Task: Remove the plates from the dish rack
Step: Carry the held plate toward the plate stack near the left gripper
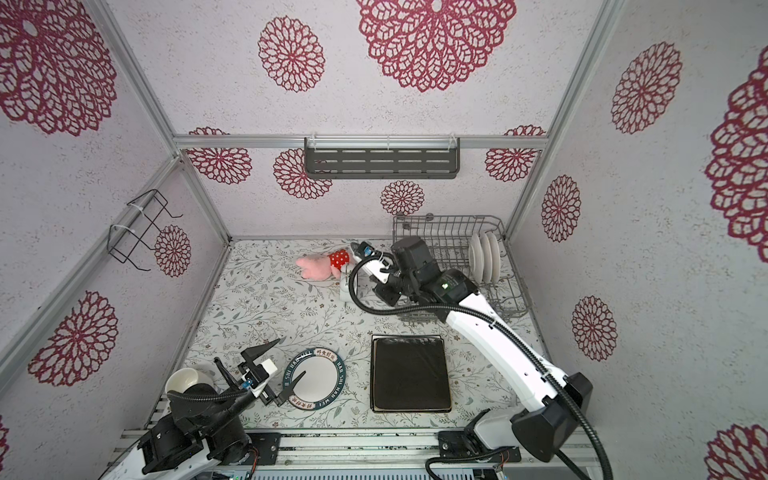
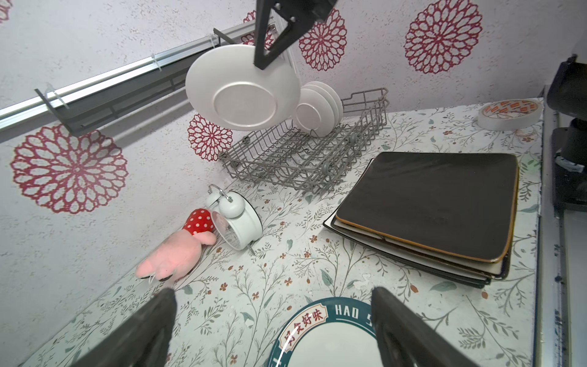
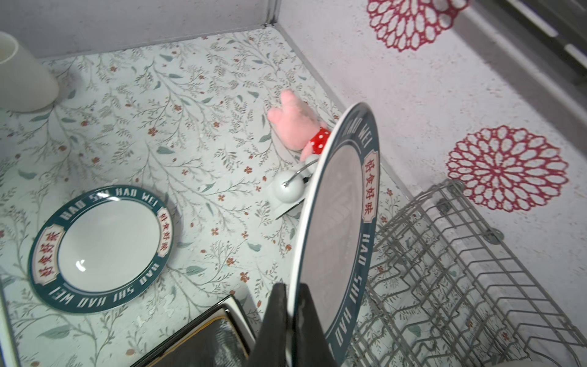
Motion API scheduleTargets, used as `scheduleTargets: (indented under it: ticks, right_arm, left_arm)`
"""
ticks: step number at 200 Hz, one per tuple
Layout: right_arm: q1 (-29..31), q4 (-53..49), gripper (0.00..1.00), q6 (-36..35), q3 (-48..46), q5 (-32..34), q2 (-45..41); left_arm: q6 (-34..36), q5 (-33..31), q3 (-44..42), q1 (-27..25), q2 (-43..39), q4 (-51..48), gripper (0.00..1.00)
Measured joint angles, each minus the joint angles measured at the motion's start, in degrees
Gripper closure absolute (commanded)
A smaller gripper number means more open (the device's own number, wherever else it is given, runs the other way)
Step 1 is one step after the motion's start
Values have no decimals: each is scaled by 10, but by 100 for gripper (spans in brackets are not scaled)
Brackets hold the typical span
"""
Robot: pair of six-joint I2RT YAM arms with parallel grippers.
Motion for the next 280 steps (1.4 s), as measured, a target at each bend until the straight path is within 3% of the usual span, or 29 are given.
scheduleTargets:
  ticks: [58, 139, 214, 280]
  right_arm:
    - [221, 94, 100, -78, -202, 125, -83]
    - [396, 185, 100, -137, -312, 311, -52]
    - [475, 309, 100, -207, -364, 396, 63]
    - [513, 433, 100, -232, -370, 420, 169]
  left_arm:
    - [0, -4, 0, 2, 0, 2, 3]
    - [0, -10, 0, 17, 0, 2, 3]
    - [0, -9, 0, 18, 0, 2, 3]
    - [0, -6, 0, 18, 0, 2, 3]
